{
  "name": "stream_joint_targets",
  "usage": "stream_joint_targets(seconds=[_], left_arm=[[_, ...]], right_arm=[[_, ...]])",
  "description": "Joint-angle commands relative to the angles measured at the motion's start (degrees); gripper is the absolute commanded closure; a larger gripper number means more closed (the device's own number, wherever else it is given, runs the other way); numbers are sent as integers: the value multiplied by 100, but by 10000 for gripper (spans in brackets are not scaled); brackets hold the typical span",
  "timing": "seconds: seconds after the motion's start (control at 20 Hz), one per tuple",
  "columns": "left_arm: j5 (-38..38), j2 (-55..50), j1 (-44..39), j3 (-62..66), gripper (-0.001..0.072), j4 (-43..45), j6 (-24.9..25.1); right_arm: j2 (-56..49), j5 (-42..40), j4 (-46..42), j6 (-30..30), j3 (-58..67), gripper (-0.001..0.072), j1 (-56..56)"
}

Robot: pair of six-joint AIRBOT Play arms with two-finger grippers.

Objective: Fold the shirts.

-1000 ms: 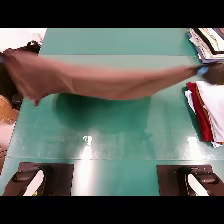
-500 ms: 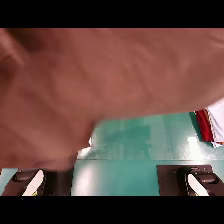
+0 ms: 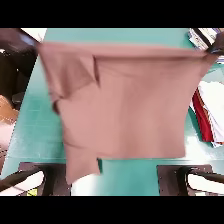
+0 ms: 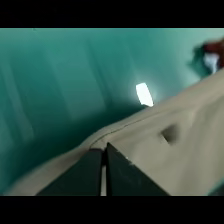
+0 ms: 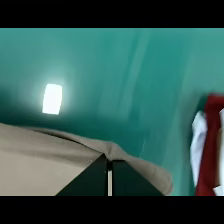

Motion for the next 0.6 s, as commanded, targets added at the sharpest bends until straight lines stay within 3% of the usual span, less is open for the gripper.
stream_joint_targets(seconds=[0.0,0.15,0.35,0.55], left_arm=[[107,-1421,-542,-494,682,389,345],[1447,-2385,-640,-492,681,525,385],[3324,-2656,-623,-466,682,549,415],[3665,-2656,-623,-55,681,551,942]], right_arm=[[-1375,229,59,-59,46,698,0],[-2194,-240,63,-254,48,698,-35],[-2662,-1239,66,-249,48,698,-227],[-2551,-1770,66,-249,48,698,-417]])
